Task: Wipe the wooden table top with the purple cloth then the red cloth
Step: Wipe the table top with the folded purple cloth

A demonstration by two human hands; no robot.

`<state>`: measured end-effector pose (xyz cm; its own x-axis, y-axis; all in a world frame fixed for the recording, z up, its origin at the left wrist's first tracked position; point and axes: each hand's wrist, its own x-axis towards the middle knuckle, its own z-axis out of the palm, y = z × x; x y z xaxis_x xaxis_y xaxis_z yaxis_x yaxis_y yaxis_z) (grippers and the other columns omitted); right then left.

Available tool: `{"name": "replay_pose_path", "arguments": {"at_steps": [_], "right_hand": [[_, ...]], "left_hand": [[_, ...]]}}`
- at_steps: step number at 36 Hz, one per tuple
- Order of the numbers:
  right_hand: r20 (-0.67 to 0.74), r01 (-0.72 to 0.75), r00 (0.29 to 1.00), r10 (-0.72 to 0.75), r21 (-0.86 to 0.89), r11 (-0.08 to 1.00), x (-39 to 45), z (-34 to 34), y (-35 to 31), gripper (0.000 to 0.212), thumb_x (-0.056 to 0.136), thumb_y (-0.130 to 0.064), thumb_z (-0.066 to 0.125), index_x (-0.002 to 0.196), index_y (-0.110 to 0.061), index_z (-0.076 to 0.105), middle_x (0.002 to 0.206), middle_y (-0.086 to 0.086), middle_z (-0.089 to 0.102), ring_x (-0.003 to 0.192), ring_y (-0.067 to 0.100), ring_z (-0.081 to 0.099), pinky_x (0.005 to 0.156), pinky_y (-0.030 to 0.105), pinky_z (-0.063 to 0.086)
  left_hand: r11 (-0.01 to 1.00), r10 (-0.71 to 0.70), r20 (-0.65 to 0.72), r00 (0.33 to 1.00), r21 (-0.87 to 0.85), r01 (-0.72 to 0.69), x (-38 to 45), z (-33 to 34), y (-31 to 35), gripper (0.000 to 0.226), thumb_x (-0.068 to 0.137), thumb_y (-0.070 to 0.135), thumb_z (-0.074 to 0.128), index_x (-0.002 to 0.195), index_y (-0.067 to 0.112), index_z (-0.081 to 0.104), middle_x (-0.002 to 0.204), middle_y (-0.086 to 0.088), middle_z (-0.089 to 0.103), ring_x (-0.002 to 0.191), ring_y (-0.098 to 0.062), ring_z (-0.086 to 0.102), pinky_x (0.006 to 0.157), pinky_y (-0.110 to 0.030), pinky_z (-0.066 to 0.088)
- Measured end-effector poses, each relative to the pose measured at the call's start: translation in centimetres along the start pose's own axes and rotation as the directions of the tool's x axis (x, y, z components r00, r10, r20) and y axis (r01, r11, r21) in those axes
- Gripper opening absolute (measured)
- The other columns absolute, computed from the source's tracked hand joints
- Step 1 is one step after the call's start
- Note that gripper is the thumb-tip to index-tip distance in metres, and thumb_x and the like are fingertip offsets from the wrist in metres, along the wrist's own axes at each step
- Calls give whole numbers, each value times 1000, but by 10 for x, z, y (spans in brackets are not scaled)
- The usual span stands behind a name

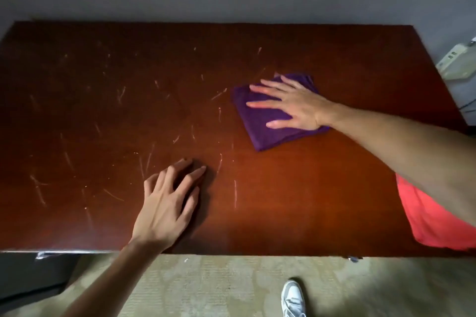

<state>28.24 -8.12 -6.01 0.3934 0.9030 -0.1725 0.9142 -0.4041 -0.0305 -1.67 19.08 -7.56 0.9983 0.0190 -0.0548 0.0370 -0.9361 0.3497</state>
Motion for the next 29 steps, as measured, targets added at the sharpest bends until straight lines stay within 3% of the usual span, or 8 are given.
{"name": "replay_pose_path", "arguments": {"at_steps": [7, 12, 15, 19, 22, 26, 29], "right_hand": [[-21, -206, 978, 209, 94, 974, 85, -23, 101, 79, 87, -89, 6, 158, -54, 11, 173, -11, 3, 160, 19, 1, 128, 55, 2], [-47, -390, 914, 403, 174, 904, 113, -25, 117, 67, 97, -78, 21, 159, -54, 12, 174, -10, 4, 160, 19, 1, 128, 52, -3], [-60, -481, 863, 502, 205, 852, 116, -21, 105, 69, 95, -81, 20, 159, -55, 11, 174, -9, 2, 160, 18, -1, 127, 54, -6], [-46, -592, 788, 614, 219, 776, 113, -16, 63, 78, 91, -86, 16, 160, -51, 6, 174, -7, -1, 160, 24, -6, 125, 60, -8], [-50, -616, 767, 639, 219, 757, 102, -10, 12, 80, 91, -86, 15, 161, -49, 6, 174, -6, -1, 160, 27, -5, 124, 63, -7], [-94, -540, 819, 566, 207, 816, 66, 6, -89, 83, 87, -87, 13, 161, -49, 7, 174, -6, 2, 160, 30, -3, 124, 65, -2], [-119, -441, 879, 462, 168, 882, 31, 20, -172, 83, 87, -83, 14, 162, -46, 9, 174, -6, 3, 160, 30, -3, 123, 69, 4]], "left_hand": [[999, 8, 11, 1000, -35, -8, 2, 1, -1, 46, 101, 36, 31, 144, 35, 46, 145, 4, 43, 139, -11, 38, 106, -41, 26], [1000, 13, 24, 1000, -23, -13, 5, 3, -5, 48, 100, 36, 31, 146, 35, 44, 147, 3, 44, 141, -12, 38, 106, -42, 29], [999, 21, 16, 1000, -25, -21, 4, 1, -3, 47, 101, 36, 30, 145, 35, 45, 144, 3, 45, 140, -13, 39, 106, -40, 27], [999, 48, -22, 999, -24, -48, 3, 2, -2, 45, 101, 37, 29, 143, 32, 46, 141, 4, 44, 136, -12, 40, 107, -38, 26], [998, 21, -97, 995, -62, -27, 3, 4, -3, 45, 100, 40, 31, 140, 22, 43, 133, 2, 44, 121, -19, 47, 104, -39, 29], [977, -66, -235, 970, -212, 15, -4, -1, -3, 37, 97, 37, 36, 128, 20, 46, 124, -3, 41, 110, -23, 41, 96, -41, 31], [954, -195, -254, 947, -273, 123, -13, -10, -10, 30, 97, 37, 35, 113, 15, 47, 117, -11, 39, 105, -29, 36, 96, -48, 29]]}}
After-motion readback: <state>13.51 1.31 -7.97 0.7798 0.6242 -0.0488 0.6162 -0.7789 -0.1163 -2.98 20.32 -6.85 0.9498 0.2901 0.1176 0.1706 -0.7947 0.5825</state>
